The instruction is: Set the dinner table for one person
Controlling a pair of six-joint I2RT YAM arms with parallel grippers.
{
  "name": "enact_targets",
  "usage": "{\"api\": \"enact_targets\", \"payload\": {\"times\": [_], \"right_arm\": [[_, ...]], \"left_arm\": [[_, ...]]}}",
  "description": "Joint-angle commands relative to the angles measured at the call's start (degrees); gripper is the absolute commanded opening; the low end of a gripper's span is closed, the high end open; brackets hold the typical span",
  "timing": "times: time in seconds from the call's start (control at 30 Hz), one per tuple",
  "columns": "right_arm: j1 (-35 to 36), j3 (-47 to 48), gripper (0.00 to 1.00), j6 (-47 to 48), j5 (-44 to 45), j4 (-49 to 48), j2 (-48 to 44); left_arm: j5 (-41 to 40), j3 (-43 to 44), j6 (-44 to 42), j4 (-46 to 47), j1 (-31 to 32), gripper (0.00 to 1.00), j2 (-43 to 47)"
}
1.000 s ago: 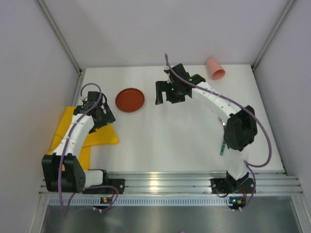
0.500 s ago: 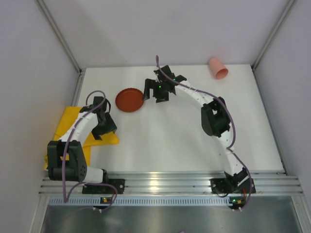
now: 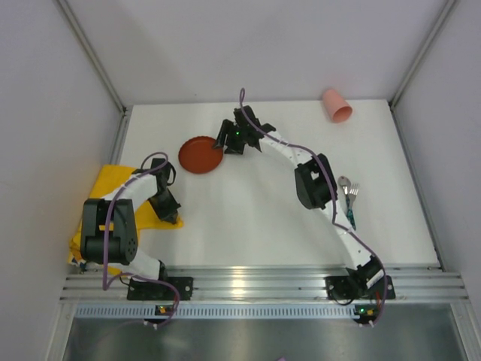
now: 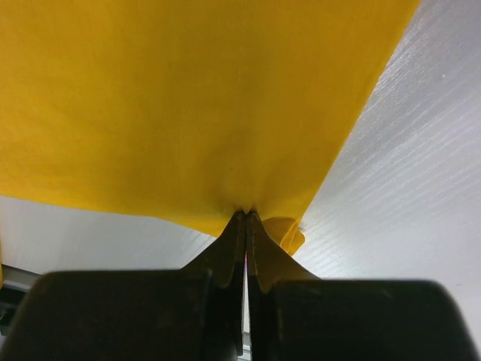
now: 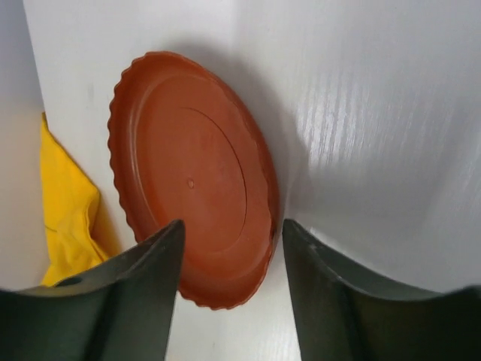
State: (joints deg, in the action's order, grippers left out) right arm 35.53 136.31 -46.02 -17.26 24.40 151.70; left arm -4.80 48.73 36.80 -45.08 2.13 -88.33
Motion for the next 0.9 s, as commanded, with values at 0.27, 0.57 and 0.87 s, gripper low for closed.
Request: {"api": "enact_targets", "payload": {"times": [0.27,0.57,0.87], "right_arm": [[4.3,7.7,0.11,1.5,7.8,5.0,3.7],[4.2,6.0,0.0,0.6,12.1,6.2,1.3],[-7.8,-16.9,0.0,7.1,19.4,5.8,-24.5]], "left_arm": [[6.7,-1.7,2.6,1.6,0.2,0.0,1.1],[8.7,0.0,4.3,0.9,5.4,0.0,2.4],[13.2,19.6,10.9,2.7,19.0,0.0,-14.3]]}}
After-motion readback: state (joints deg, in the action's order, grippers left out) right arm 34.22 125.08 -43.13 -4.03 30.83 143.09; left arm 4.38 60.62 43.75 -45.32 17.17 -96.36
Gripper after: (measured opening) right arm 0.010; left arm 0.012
